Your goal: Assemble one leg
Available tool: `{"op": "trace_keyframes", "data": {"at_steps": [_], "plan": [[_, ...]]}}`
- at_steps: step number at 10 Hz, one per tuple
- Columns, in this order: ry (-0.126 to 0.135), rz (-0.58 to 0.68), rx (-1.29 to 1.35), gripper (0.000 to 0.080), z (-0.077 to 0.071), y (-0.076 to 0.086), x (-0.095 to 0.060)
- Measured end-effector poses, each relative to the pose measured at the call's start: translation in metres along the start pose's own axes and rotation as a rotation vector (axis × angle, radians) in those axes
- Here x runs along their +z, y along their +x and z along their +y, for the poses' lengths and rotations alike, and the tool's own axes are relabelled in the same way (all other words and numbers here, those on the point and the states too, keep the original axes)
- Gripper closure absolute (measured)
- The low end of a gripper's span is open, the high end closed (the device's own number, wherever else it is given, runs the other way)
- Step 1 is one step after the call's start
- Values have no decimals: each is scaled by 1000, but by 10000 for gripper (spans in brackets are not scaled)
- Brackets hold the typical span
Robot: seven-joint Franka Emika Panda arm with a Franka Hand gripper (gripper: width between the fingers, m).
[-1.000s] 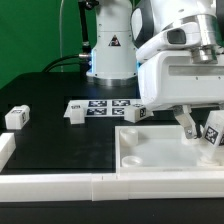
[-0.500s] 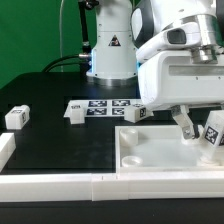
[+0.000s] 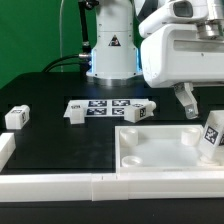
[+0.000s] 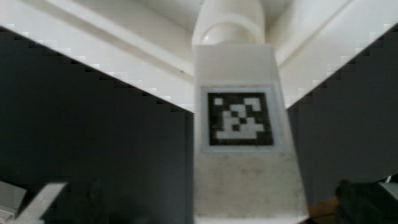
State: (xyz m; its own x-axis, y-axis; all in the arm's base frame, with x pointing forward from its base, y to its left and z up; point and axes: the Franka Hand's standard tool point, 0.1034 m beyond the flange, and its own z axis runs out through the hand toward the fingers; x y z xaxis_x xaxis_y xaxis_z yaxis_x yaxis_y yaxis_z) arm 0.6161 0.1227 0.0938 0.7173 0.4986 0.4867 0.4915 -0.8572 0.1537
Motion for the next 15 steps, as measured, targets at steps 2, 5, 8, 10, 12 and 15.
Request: {"op": "trace_keyframes", "data": {"at_steps": [2, 5, 8, 10, 12, 15], "plan": [[58, -198, 2, 151, -5, -3, 5], [122, -451, -7, 151, -3, -1, 10], [147, -547, -8, 151, 2, 3, 20], [142, -535, -5, 151, 6, 2, 21], [142, -534, -4, 372, 6, 2, 22], [142, -535, -3, 507, 6, 2, 22]]}}
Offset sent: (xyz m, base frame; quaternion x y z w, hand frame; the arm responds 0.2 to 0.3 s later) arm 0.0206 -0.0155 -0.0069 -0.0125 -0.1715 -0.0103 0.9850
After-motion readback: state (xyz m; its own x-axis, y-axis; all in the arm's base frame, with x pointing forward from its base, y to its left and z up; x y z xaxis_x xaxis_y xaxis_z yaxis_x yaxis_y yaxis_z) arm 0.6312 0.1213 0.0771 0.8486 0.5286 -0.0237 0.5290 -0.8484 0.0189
